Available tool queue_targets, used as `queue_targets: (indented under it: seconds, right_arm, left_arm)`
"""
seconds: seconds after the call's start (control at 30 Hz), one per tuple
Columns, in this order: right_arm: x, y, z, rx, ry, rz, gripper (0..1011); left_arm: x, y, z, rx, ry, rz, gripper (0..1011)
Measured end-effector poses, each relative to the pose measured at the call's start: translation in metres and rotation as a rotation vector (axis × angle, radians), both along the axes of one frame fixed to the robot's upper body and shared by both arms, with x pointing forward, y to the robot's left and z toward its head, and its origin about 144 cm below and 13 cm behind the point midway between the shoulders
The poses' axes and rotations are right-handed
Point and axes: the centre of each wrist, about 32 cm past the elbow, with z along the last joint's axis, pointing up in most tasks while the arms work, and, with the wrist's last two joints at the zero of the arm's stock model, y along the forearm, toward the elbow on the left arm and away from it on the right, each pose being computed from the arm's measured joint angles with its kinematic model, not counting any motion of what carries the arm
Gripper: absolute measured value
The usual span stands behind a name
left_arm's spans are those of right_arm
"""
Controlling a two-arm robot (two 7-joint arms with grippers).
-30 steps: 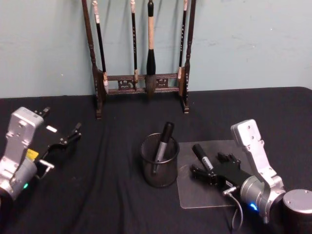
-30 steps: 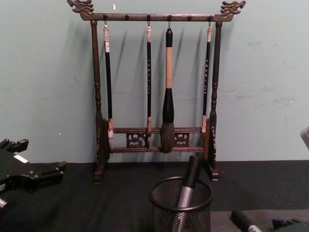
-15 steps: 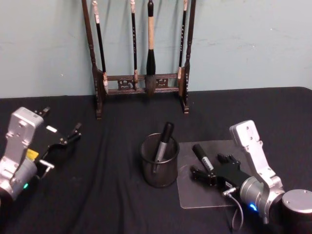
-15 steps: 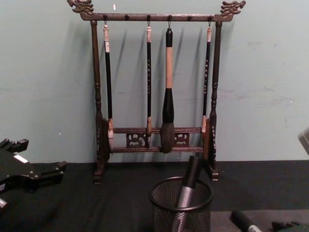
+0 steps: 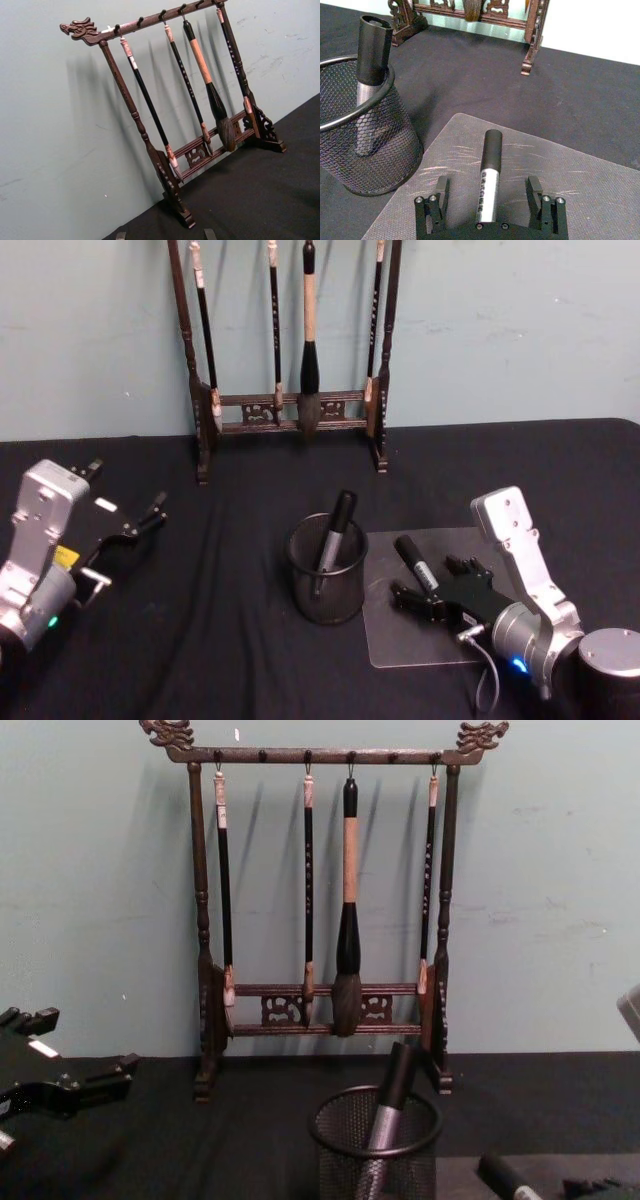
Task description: Pick up the water-based marker from the table and place it into the pen holder.
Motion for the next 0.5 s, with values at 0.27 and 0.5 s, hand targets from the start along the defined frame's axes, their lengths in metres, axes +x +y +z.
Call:
queue_targets:
  seconds: [0.27, 0.5]
  right_arm:
    - [-0.0001, -0.0001, 0.0, 0.0, 0.0, 0.0, 903]
    - [-0.0003, -0.0001, 0.0, 0.0, -0.001, 0.0, 707]
  left_arm:
    - [0.0, 0.0, 0.0, 0.0, 0.0, 0.0, 1009]
    - [0.0, 0.0, 0.0, 0.0, 0.0, 0.0, 1009]
